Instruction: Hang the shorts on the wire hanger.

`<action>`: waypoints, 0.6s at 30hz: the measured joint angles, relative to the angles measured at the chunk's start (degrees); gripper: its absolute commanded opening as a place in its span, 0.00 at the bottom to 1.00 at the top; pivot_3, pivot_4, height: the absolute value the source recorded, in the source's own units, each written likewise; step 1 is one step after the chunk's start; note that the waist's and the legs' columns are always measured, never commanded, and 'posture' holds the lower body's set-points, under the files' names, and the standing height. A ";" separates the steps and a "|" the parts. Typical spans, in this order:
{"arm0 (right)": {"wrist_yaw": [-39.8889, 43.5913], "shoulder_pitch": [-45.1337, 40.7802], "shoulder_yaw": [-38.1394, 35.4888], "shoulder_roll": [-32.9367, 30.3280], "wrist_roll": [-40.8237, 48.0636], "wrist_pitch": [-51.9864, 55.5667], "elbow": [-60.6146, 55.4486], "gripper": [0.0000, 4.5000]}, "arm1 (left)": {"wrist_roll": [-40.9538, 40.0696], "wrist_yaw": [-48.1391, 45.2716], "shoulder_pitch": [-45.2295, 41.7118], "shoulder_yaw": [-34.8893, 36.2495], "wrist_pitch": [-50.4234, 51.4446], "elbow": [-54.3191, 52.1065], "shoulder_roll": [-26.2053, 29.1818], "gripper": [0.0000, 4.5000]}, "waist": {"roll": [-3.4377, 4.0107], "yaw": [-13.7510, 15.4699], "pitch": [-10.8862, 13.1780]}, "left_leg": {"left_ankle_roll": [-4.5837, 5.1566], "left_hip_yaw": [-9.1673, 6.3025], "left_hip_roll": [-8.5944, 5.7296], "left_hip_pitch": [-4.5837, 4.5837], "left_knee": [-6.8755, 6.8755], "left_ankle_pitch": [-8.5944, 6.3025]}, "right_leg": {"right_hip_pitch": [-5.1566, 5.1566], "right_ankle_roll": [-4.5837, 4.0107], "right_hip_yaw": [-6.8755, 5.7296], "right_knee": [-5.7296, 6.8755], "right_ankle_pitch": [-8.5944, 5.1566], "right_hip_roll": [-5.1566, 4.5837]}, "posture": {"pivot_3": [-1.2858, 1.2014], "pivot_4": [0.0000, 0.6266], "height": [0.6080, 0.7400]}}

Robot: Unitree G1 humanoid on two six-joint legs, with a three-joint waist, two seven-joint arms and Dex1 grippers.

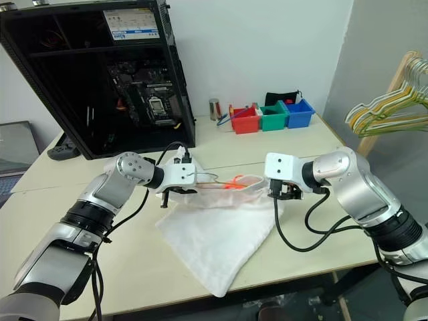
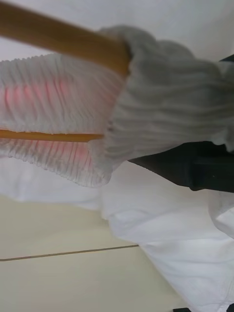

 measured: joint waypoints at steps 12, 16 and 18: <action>-4.72 -2.02 4.38 10.88 -5.93 -3.75 16.46 0.93 | -0.14 0.03 -1.83 0.29 -1.11 0.51 -1.04 0.00 | -0.01 -0.42 -0.01 | -0.01 0.02 -0.03 0.02 0.00 0.01 | -0.02 -0.17 0.03 0.03 0.10 0.00 | 0.44 0.00 1.00; -4.79 -2.89 4.97 12.42 -7.77 -7.07 19.97 0.85 | -0.14 0.02 -1.63 0.41 -0.84 -0.04 -0.51 0.00 | -0.01 -0.26 -0.01 | -0.01 0.02 -0.06 0.02 0.00 0.01 | -0.01 -0.17 0.03 0.02 0.10 0.00 | 0.45 0.00 1.00; -4.79 -2.94 5.53 12.45 -9.30 -9.15 21.42 0.76 | -0.15 0.00 -1.21 0.46 -0.69 -0.53 0.08 0.00 | -0.01 -0.09 -0.01 | -0.01 0.02 -0.08 0.03 0.00 0.01 | -0.01 -0.17 0.03 0.02 0.10 0.01 | 0.45 0.00 1.00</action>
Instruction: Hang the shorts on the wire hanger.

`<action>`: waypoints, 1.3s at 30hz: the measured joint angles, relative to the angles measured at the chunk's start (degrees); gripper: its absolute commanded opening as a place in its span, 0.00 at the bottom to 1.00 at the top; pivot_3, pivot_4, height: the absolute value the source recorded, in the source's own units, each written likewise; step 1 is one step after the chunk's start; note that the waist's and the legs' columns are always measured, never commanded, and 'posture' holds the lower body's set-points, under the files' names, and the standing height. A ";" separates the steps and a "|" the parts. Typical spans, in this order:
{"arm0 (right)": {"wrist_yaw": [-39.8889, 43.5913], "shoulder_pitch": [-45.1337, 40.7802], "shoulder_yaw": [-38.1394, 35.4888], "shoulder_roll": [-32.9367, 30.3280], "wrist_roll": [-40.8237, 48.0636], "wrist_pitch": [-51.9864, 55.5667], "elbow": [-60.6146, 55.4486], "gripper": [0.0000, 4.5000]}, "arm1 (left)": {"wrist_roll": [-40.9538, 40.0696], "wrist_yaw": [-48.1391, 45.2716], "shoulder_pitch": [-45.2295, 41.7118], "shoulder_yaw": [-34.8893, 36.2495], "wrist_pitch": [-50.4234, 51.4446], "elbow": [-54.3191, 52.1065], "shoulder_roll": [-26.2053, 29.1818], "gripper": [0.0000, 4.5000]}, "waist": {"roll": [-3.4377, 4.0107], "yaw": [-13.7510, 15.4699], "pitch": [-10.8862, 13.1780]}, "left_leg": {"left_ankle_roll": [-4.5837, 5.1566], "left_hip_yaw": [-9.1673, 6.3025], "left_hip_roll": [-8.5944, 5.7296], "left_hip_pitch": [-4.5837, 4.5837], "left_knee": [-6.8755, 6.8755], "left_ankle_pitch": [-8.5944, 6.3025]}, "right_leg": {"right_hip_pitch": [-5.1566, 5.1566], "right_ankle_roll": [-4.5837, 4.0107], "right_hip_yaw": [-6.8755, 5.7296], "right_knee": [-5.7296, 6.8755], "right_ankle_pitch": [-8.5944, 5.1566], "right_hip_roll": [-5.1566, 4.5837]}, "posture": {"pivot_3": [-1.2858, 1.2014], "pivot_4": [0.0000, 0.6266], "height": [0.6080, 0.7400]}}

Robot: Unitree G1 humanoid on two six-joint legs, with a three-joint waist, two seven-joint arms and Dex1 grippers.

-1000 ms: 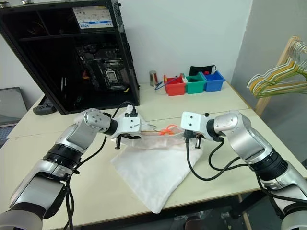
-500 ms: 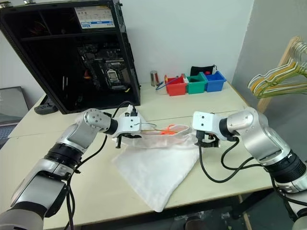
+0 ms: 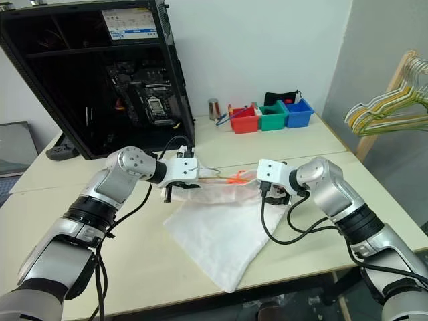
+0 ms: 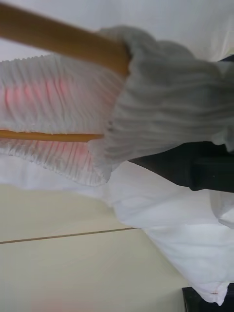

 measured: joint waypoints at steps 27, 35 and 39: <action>-2.14 -0.66 1.07 1.89 -9.40 -14.13 9.36 0.00 | -1.14 0.58 0.83 1.23 1.22 -2.21 0.27 0.46 | 0.00 0.15 0.00 | 0.00 0.00 -0.02 0.02 0.01 0.00 | 0.01 0.00 0.01 0.02 0.00 0.03 | 0.45 0.00 1.00; -2.01 -0.42 1.04 1.89 -9.38 -13.47 8.75 0.00 | -2.59 -0.11 0.77 1.61 1.17 -2.21 0.19 0.83 | 0.00 0.14 0.00 | 0.00 0.00 -0.02 0.02 0.01 0.00 | 0.00 0.00 0.01 0.02 0.00 0.03 | 0.45 0.00 1.00; -2.01 -0.27 0.71 1.89 -9.30 -12.95 8.62 0.00 | -6.07 -4.36 0.43 3.04 2.08 -3.44 2.63 0.99 | 0.00 0.01 0.00 | 0.00 0.01 0.00 0.00 0.00 0.00 | -0.02 0.00 0.02 0.03 0.00 0.03 | 0.45 0.00 1.00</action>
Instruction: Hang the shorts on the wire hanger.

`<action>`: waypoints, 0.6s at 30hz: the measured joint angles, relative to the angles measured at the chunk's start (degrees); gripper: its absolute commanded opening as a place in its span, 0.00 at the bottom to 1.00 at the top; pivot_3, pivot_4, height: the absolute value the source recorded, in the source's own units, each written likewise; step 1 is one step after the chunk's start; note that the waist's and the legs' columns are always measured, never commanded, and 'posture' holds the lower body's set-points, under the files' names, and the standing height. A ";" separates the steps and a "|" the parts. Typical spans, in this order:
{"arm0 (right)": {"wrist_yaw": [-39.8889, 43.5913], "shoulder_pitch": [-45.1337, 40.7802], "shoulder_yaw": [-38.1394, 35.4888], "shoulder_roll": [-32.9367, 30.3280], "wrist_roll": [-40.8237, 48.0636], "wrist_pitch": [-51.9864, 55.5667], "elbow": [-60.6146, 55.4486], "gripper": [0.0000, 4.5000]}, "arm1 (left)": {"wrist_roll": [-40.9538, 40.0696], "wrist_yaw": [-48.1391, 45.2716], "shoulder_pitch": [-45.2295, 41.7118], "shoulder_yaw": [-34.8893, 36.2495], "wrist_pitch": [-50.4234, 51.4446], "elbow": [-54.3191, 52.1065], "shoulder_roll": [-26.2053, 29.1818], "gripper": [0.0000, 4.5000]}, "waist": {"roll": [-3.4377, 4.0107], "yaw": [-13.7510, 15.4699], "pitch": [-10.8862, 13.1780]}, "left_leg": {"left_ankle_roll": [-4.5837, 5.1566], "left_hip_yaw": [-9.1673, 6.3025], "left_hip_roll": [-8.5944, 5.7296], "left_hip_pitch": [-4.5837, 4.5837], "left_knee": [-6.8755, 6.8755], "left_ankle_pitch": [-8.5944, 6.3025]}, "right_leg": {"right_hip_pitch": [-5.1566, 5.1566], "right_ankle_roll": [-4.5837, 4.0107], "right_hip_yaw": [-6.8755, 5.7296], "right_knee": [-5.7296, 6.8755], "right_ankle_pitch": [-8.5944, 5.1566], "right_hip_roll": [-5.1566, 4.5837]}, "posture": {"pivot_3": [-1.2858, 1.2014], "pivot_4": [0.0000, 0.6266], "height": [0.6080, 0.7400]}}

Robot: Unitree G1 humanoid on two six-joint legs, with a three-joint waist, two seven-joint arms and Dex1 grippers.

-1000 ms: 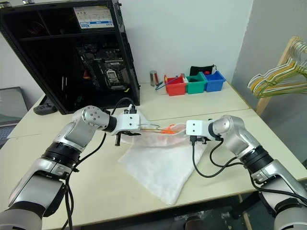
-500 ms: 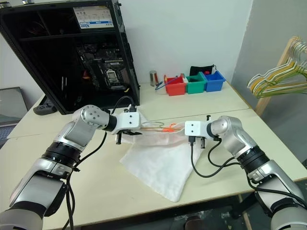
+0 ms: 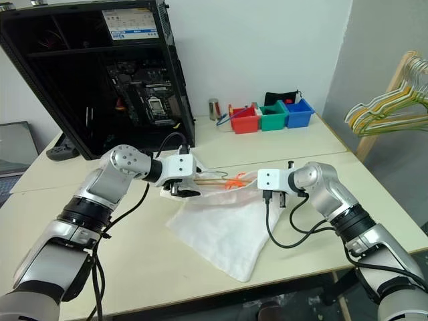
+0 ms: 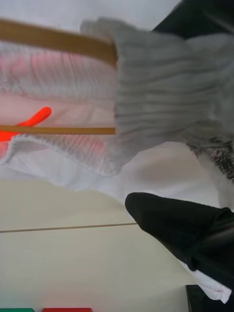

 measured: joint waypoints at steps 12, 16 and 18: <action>1.33 5.70 -8.29 -0.68 5.16 13.18 -6.33 0.00 | -11.15 -9.29 -2.40 9.38 4.87 -5.86 8.82 0.99 | 0.02 0.30 -0.02 | 0.00 -0.03 -0.02 0.01 0.07 0.00 | 0.07 0.00 -0.03 0.00 0.00 0.01 | 0.45 0.00 1.00; 2.10 10.09 -14.22 -1.51 9.59 24.27 -15.44 0.00 | -15.76 -8.30 0.55 10.88 10.36 -11.44 5.87 0.99 | 0.02 0.45 -0.02 | 0.00 -0.07 -0.02 -0.03 0.08 0.00 | 0.08 0.01 -0.03 -0.01 0.00 -0.03 | 0.43 0.00 1.00; 2.36 13.97 -17.33 -3.48 11.63 30.07 -21.81 0.00 | -18.10 -6.47 1.85 11.59 13.96 -14.66 3.21 0.99 | 0.01 0.65 -0.03 | 0.00 -0.13 -0.03 -0.09 0.10 0.00 | 0.07 0.01 -0.04 -0.03 -0.01 -0.03 | 0.42 0.00 1.00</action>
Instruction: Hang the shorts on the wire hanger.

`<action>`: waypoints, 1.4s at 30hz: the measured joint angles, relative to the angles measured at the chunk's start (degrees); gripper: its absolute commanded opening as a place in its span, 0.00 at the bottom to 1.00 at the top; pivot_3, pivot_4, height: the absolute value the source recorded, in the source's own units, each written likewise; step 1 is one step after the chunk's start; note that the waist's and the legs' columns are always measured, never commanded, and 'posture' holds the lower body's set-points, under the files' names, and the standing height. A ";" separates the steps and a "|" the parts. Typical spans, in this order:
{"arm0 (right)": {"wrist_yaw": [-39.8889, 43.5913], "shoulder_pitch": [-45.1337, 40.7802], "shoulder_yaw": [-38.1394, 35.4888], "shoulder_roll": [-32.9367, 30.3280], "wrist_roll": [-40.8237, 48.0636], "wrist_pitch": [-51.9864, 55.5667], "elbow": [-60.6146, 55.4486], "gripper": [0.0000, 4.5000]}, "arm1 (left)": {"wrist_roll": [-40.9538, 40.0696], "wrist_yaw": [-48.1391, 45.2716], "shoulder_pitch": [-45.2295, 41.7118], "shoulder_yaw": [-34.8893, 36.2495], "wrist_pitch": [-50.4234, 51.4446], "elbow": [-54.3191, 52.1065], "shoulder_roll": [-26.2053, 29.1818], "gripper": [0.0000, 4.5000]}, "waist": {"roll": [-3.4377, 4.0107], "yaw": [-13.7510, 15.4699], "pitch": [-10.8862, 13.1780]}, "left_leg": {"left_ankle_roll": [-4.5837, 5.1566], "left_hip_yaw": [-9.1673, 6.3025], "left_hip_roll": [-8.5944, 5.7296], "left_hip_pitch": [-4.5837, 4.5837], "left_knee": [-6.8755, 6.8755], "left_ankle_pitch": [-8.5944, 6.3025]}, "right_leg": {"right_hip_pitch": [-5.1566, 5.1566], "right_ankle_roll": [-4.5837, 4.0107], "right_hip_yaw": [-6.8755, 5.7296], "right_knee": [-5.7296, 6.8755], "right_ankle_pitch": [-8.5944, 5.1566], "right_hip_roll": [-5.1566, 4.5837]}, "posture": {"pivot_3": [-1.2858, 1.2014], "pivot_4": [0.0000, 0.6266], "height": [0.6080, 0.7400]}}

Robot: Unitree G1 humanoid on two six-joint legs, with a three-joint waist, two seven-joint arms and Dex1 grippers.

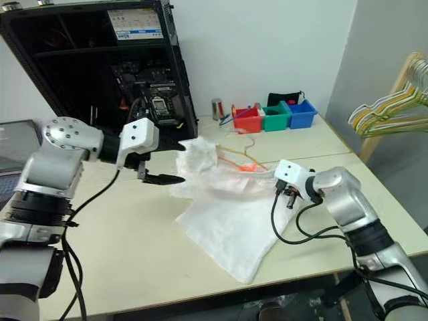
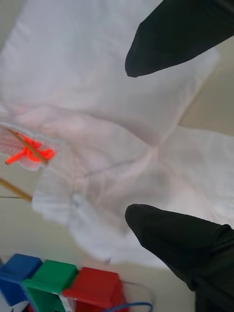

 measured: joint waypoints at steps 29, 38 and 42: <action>-26.53 28.04 -50.38 15.30 5.49 46.35 -40.48 0.00 | -6.23 18.76 0.97 -6.12 -1.82 1.50 -36.23 0.99 | 0.96 -10.13 -0.97 | 0.16 0.44 0.05 0.11 -0.14 -0.14 | 0.27 0.53 -0.09 -0.11 -0.55 0.00 | 0.32 0.00 1.00; -37.54 15.29 -51.36 16.60 1.13 46.35 -29.96 0.00 | -6.02 19.48 -4.73 -6.92 -6.10 7.66 -41.54 0.99 | 1.27 -12.36 -1.18 | 0.33 0.58 0.00 0.21 -0.12 -0.23 | 0.59 0.74 -0.05 -0.15 -0.88 -0.07 | 0.33 0.00 1.00; -38.93 12.17 -51.57 15.22 0.67 46.34 -26.95 0.00 | -6.01 19.83 -6.77 -6.91 -6.99 9.25 -42.80 0.99 | 1.27 -12.74 -1.18 | 0.36 0.60 -0.02 0.29 -0.13 -0.25 | 0.71 0.77 -0.08 -0.16 -0.92 -0.10 | 0.33 0.00 1.00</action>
